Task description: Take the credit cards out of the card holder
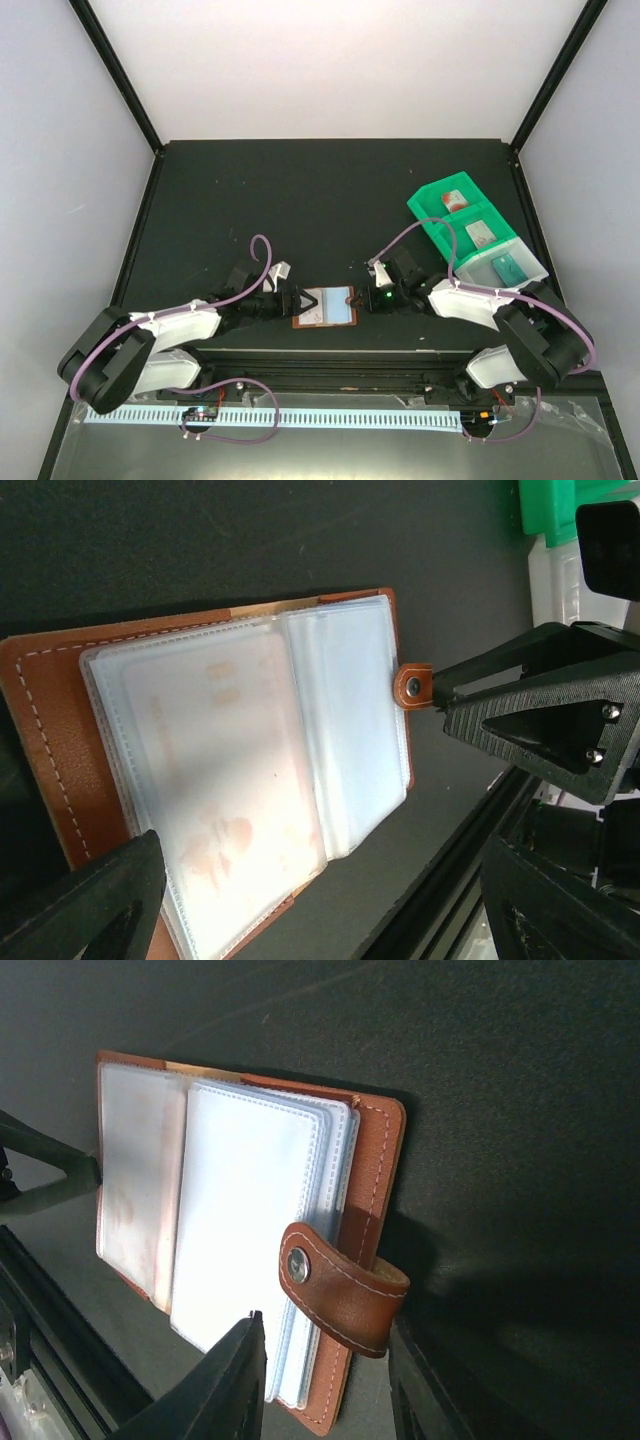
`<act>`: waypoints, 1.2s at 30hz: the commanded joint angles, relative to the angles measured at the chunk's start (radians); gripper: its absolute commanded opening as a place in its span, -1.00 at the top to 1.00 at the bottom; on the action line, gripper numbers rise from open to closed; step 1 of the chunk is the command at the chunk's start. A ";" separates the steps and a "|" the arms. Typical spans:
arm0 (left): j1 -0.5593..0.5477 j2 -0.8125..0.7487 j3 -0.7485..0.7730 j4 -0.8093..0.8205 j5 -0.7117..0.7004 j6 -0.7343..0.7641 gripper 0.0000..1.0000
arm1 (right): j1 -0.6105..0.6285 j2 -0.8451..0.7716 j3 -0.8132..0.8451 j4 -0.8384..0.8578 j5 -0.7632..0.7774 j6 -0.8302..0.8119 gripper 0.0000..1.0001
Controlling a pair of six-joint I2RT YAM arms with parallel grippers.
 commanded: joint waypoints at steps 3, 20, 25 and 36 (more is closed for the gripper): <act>-0.004 -0.044 0.052 -0.115 -0.057 0.084 -0.75 | 0.015 0.003 -0.021 0.038 0.004 0.014 0.28; -0.004 0.010 0.050 -0.046 -0.017 0.047 -0.65 | 0.017 0.011 -0.037 0.062 -0.013 0.013 0.32; -0.005 0.020 0.048 -0.009 0.010 0.030 -0.47 | 0.018 0.013 -0.041 0.069 -0.017 0.014 0.32; -0.008 0.002 0.053 0.005 0.031 0.010 -0.14 | 0.018 0.015 -0.050 0.081 -0.021 0.019 0.34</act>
